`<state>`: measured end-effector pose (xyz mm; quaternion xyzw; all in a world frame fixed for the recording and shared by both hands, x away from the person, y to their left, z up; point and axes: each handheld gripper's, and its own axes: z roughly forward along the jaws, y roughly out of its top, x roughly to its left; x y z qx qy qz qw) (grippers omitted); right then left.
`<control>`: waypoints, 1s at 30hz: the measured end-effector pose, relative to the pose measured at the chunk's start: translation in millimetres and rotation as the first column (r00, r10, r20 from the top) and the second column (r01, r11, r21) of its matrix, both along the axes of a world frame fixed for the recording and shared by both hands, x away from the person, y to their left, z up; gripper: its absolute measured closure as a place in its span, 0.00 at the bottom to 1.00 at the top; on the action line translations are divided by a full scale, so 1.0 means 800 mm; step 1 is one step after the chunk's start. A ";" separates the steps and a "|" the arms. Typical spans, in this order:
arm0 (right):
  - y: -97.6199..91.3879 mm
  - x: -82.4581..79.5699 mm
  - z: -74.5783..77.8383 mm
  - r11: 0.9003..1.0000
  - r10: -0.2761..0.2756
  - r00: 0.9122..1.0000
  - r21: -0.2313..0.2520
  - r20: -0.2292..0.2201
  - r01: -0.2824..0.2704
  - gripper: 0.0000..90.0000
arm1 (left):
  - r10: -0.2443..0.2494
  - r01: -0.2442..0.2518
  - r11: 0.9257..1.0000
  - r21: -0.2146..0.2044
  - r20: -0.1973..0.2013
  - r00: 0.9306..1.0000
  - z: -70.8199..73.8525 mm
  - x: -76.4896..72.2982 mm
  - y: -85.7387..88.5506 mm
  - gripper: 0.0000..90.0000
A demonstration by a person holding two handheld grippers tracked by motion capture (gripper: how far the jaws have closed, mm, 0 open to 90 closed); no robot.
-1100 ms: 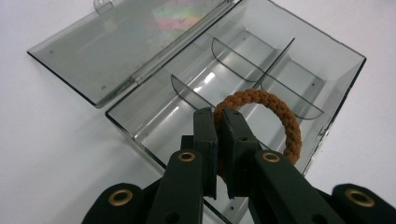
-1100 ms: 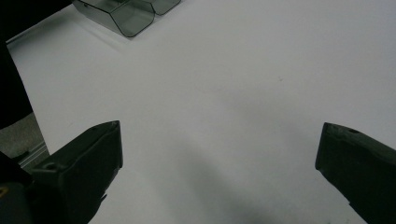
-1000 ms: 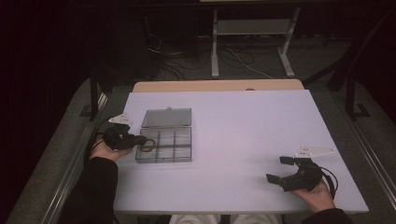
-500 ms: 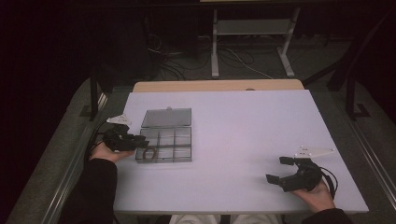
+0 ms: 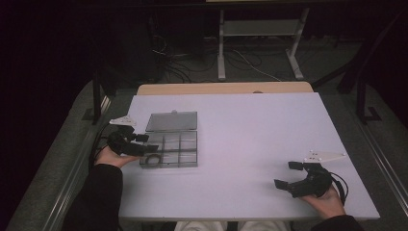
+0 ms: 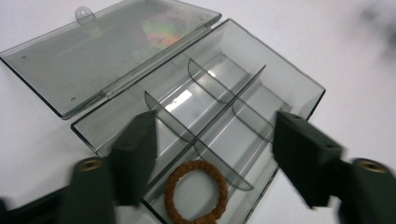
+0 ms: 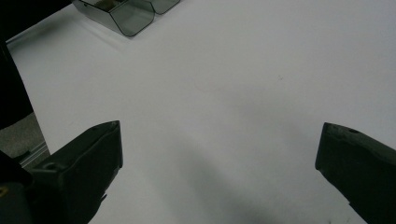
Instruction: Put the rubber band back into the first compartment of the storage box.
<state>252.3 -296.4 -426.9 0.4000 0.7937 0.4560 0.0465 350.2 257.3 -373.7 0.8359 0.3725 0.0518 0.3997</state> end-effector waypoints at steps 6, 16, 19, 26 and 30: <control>-0.001 0.000 0.000 1.000 -0.001 1.000 0.002 0.003 0.001 0.00 | 0.033 -0.032 0.999 -0.024 0.031 0.999 0.009 -0.011 -0.010 0.09; -0.001 -0.001 0.002 1.000 -0.006 1.000 0.005 0.005 0.006 0.00 | 0.054 -0.048 0.996 -0.073 0.075 0.996 0.013 -0.035 -0.028 0.00; -0.001 -0.001 0.002 1.000 -0.007 1.000 0.005 0.005 0.006 0.00 | 0.040 -0.033 0.996 -0.087 0.084 0.996 0.011 -0.044 -0.032 0.00; -0.001 -0.001 0.002 1.000 -0.008 1.000 0.006 0.007 0.008 0.00 | 0.016 -0.004 0.992 -0.123 0.099 0.995 -0.001 -0.063 -0.039 0.00; -0.001 -0.001 0.002 1.000 -0.010 1.000 0.006 0.005 0.010 0.00 | 0.005 0.008 0.991 -0.130 0.104 0.995 -0.010 -0.072 -0.043 0.00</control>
